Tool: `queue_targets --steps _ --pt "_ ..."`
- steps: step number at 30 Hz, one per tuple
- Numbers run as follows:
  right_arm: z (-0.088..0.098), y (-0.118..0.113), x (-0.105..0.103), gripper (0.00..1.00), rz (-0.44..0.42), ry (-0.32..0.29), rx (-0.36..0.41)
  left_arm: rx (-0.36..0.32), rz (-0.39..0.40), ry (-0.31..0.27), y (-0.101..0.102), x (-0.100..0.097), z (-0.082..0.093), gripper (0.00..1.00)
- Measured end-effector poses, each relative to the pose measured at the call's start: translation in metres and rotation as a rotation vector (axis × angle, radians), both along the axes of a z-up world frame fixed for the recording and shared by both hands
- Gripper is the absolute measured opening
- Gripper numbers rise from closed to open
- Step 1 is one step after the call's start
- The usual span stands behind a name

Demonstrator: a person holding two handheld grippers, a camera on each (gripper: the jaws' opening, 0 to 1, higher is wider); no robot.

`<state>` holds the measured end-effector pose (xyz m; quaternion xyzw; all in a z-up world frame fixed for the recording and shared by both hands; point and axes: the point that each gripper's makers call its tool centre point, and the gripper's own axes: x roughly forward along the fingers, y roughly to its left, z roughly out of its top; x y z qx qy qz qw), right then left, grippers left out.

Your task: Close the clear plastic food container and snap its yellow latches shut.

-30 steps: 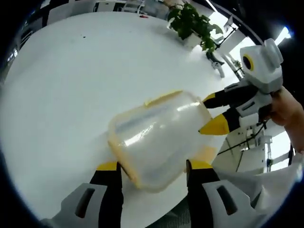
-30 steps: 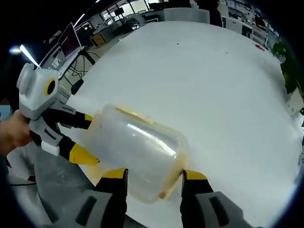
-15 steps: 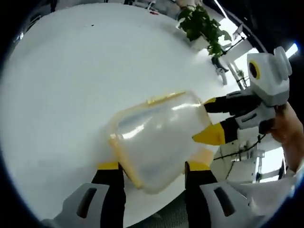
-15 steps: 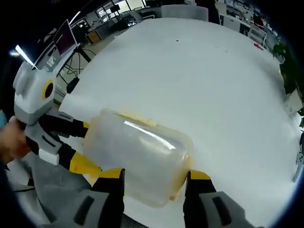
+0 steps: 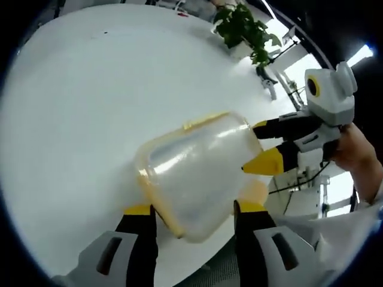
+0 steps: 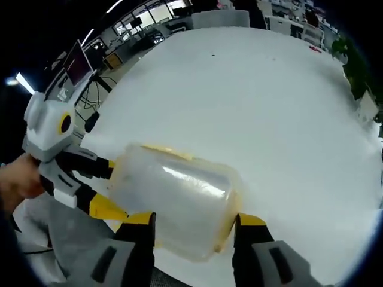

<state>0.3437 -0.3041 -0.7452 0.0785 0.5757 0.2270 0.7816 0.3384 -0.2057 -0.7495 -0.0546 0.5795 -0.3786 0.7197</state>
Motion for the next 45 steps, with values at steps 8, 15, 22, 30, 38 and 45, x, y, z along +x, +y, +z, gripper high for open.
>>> queue_targets --steps 8,15,22,30,38,45 --pt "0.003 -0.007 0.0 0.49 0.013 -0.027 0.008 -0.017 -0.034 -0.018 0.005 0.0 0.005 0.45" --pt "0.017 -0.009 -0.001 0.63 0.297 -0.15 -0.116 0.009 -0.085 -0.103 0.021 0.002 0.012 0.5" --pt "0.032 -0.004 -0.005 0.43 0.482 -0.232 -0.104 0.071 -0.224 -0.209 0.038 -0.004 0.017 0.52" --pt "0.052 0.016 -0.001 0.35 0.625 -0.392 -0.056 0.104 -0.381 -0.377 0.039 0.001 0.031 0.5" --pt "0.058 0.015 -0.001 0.25 0.707 -0.419 -0.056 0.073 -0.464 -0.51 0.027 0.007 0.049 0.47" --pt "0.068 0.024 0.003 0.2 0.81 -0.502 -0.058 0.053 -0.562 -0.641 0.016 0.012 0.061 0.25"
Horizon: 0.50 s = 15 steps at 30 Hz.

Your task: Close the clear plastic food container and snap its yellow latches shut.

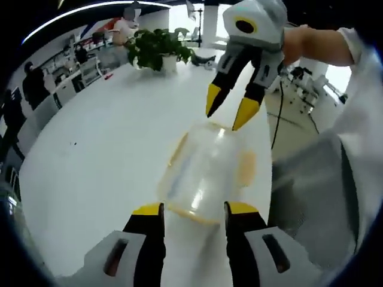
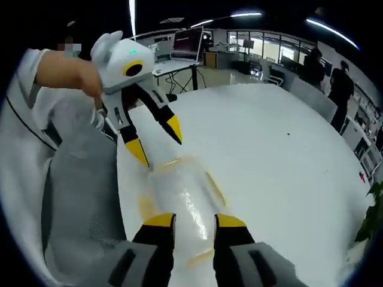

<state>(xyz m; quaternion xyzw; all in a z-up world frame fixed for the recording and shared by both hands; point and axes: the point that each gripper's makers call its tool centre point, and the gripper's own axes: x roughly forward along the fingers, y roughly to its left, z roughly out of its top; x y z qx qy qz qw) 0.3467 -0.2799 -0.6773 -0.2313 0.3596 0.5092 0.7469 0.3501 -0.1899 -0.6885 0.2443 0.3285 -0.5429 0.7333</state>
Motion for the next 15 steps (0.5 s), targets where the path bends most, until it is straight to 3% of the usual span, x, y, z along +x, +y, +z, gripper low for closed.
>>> queue_targets --steps 4,7,9,15 --pt "-0.001 0.007 -0.002 0.19 0.019 0.021 0.015 -0.013 -0.018 -0.021 -0.009 0.001 0.0 0.01" --pt "-0.005 0.009 -0.002 0.14 0.046 0.018 -0.006 -0.065 -0.051 -0.008 -0.026 -0.004 0.003 0.0" --pt "-0.005 0.013 -0.003 0.1 0.075 0.005 0.002 -0.057 -0.074 -0.016 -0.033 -0.006 0.0 0.0" --pt "-0.005 0.024 0.001 0.11 0.118 -0.017 0.004 -0.038 -0.144 -0.005 -0.051 -0.015 -0.009 0.0"
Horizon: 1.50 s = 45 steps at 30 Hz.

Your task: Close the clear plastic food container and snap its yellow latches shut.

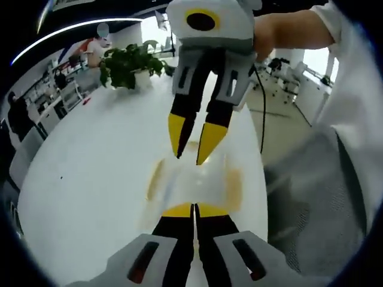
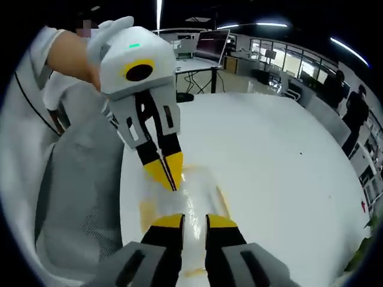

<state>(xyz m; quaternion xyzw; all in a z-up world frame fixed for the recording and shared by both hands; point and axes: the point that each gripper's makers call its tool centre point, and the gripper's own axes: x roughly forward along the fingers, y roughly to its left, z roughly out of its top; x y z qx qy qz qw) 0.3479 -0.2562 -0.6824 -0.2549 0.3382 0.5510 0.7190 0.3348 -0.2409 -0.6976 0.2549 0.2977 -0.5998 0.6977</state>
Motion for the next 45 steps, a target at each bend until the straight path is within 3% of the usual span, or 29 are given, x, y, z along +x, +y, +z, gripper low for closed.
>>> queue_targets --steps 4,14,20,24,26,30,34,38,43,45 --pt "-0.005 0.003 0.003 0.12 0.027 -0.007 -0.022 -0.007 -0.072 -0.029 -0.01 -0.007 0.0 0.0" --pt "-0.019 0.01 0.008 0.18 0.089 0.005 -0.056 0.017 -0.101 -0.014 -0.019 -0.011 -0.012 0.02" --pt "-0.026 0.009 0.01 0.22 0.109 0.034 -0.081 0.021 -0.101 0.0 -0.02 -0.014 -0.017 0.08" --pt "-0.033 0.007 0.012 0.26 0.115 0.039 -0.109 0.024 -0.119 0.008 -0.02 -0.019 -0.018 0.06" --pt "-0.032 0.007 0.015 0.28 0.107 0.047 -0.107 0.019 -0.11 0.002 -0.022 -0.018 -0.019 0.13" --pt "-0.038 0.003 0.018 0.32 0.109 0.076 -0.128 0.003 -0.101 0.027 -0.025 -0.022 -0.019 0.17" --pt "-0.038 0.002 0.02 0.36 0.125 0.088 -0.14 0.018 -0.12 0.005 -0.024 -0.024 -0.02 0.23" --pt "-0.036 0.005 0.016 0.54 0.129 0.148 -0.121 0.034 -0.097 -0.009 -0.022 -0.02 -0.022 0.36" --pt "-0.036 0.01 0.015 0.54 0.165 0.132 -0.131 0.051 -0.1 -0.045 -0.021 -0.017 -0.024 0.46" --pt "-0.04 0.009 0.016 0.54 0.177 0.128 -0.151 0.057 -0.092 -0.058 -0.022 -0.015 -0.027 0.57"
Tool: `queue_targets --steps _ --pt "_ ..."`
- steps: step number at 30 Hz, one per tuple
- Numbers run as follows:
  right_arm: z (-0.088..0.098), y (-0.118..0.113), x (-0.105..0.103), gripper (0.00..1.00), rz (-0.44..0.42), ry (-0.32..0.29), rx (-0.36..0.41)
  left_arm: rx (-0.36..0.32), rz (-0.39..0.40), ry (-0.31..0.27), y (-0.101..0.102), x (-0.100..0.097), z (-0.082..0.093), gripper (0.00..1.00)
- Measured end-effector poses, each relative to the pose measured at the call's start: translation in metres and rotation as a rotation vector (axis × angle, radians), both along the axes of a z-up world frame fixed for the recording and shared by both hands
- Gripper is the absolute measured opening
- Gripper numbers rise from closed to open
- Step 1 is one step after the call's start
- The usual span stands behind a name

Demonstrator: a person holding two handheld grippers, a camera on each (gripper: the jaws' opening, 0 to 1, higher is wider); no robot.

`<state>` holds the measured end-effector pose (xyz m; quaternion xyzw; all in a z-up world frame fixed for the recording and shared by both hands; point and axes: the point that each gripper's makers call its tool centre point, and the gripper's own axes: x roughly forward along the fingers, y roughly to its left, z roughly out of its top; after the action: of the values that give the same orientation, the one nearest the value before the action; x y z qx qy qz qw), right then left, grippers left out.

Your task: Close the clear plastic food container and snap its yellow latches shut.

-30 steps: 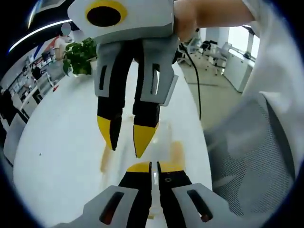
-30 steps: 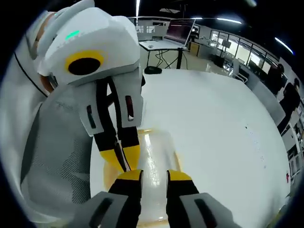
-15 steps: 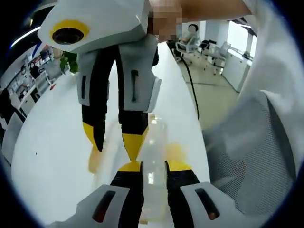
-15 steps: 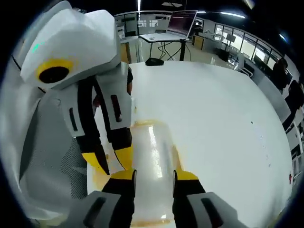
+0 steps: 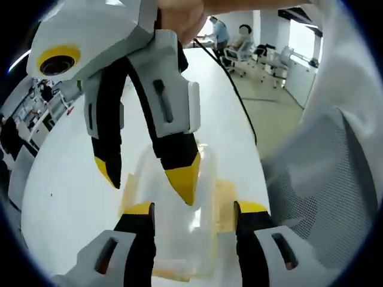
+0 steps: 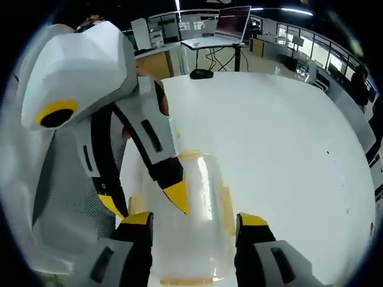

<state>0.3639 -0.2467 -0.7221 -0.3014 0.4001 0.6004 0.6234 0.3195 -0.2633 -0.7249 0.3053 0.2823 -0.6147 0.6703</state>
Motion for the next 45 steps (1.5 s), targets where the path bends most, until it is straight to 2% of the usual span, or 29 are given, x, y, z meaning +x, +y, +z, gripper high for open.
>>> queue_targets --steps 2,5,8,10,14,15,16,18,22,24,29,34,42,45 --pt "-0.002 0.0 0.002 0.54 0.006 -0.003 -0.004 -0.008 0.002 -0.029 -0.002 0.002 0.0 0.57" --pt "-0.004 0.0 0.006 0.53 0.001 0.003 -0.011 0.039 -0.037 -0.139 0.002 0.009 -0.003 0.5" --pt "-0.006 -0.002 0.007 0.53 0.005 0.002 -0.023 0.032 -0.025 -0.126 0.001 0.008 -0.004 0.5" --pt "-0.01 -0.005 0.004 0.51 0.04 0.002 -0.047 0.032 -0.022 -0.123 0.0 0.008 -0.004 0.5" --pt "-0.01 -0.003 0.005 0.51 0.045 0.033 -0.04 0.039 -0.039 -0.118 0.0 0.007 -0.003 0.48" --pt "-0.011 -0.002 0.002 0.5 0.042 0.064 -0.039 0.039 -0.047 -0.115 -0.001 0.006 -0.003 0.47" --pt "-0.012 -0.002 0.005 0.51 0.041 0.06 -0.038 0.037 -0.049 -0.113 -0.002 0.006 -0.003 0.46" --pt "-0.013 -0.003 0.004 0.51 0.031 0.094 -0.044 0.033 -0.039 -0.092 -0.003 0.007 -0.002 0.46" --pt "-0.013 -0.001 0.002 0.51 0.06 0.097 -0.061 0.031 -0.043 -0.079 -0.003 0.007 -0.002 0.46" --pt "-0.013 0.001 0.001 0.51 0.1 0.079 -0.067 0.031 -0.042 -0.076 -0.003 0.006 -0.002 0.45" --pt "-0.014 0.001 0.002 0.51 0.114 0.1 -0.087 0.039 -0.045 -0.076 -0.003 0.006 -0.002 0.45" --pt "-0.016 0.001 0.001 0.5 0.128 0.129 -0.124 0.071 -0.039 -0.117 -0.003 0.005 -0.006 0.45" --pt "-0.019 0.002 0.0 0.48 0.164 0.135 -0.188 0.074 -0.022 -0.095 -0.002 0.008 -0.006 0.44" --pt "-0.022 0.001 0.0 0.48 0.162 0.176 -0.194 0.076 -0.02 -0.096 -0.002 0.008 -0.006 0.44"
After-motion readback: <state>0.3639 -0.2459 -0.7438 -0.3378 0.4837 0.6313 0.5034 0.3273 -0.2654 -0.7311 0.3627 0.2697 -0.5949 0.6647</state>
